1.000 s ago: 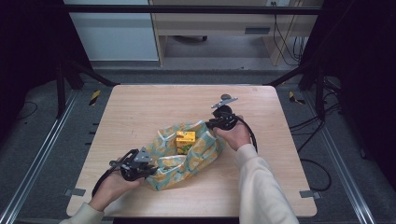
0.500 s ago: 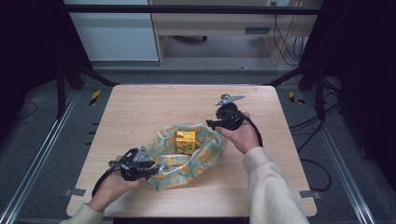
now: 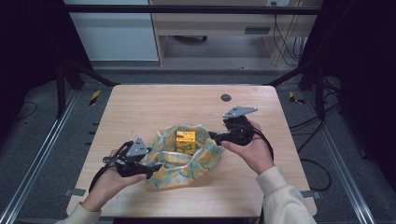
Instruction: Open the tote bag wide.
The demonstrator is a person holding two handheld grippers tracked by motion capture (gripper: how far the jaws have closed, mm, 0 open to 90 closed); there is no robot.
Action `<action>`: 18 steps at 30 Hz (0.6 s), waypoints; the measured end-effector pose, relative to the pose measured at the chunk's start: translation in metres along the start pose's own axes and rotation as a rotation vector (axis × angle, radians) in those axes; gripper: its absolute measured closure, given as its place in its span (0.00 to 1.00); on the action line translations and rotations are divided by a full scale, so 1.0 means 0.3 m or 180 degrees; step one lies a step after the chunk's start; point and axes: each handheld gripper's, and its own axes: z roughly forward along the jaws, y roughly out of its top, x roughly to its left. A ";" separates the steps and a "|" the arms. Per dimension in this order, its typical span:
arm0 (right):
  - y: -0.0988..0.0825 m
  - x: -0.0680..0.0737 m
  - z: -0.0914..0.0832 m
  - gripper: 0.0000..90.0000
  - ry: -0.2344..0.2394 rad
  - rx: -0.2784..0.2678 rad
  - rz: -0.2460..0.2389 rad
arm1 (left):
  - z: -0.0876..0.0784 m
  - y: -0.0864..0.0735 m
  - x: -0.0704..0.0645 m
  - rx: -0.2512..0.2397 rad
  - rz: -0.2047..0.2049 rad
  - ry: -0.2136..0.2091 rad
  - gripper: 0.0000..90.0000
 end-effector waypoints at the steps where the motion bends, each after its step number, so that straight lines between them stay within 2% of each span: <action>1: -0.009 0.006 -0.007 0.28 -0.0005 0.0009 0.0006 | 0.005 0.007 0.000 -0.0009 0.0003 0.0003 0.29; 5: -0.044 0.029 -0.022 0.26 -0.0018 0.0010 0.0010 | 0.012 0.036 0.009 -0.0119 -0.0043 0.0041 0.28; 6: -0.051 0.034 -0.023 0.26 -0.0017 0.0019 0.0024 | 0.013 0.056 0.024 -0.0156 -0.0037 0.0127 0.29; 7: -0.051 0.034 -0.023 0.26 -0.0017 0.0019 0.0024 | 0.013 0.056 0.024 -0.0156 -0.0037 0.0127 0.29; 9: -0.074 0.054 -0.008 0.23 -0.0001 0.0065 0.0020 | 0.024 0.086 0.060 -0.0175 -0.0036 0.0234 0.30; 10: -0.074 0.054 -0.008 0.23 -0.0001 0.0065 0.0020 | 0.024 0.086 0.060 -0.0175 -0.0036 0.0234 0.31; 12: -0.092 0.069 0.011 0.20 0.0023 0.0075 0.0043 | 0.051 0.107 0.101 -0.0156 -0.0065 0.0294 0.30; 13: -0.092 0.069 0.011 0.20 0.0023 0.0075 0.0043 | 0.051 0.107 0.101 -0.0156 -0.0065 0.0294 0.31; 16: -0.114 0.077 0.045 0.14 -0.0013 0.0115 0.0085 | 0.106 0.112 0.151 -0.0045 -0.0104 0.0356 0.31; 18: -0.117 0.077 0.051 0.14 -0.0004 0.0128 0.0103 | 0.126 0.109 0.162 0.0010 -0.0107 0.0357 0.31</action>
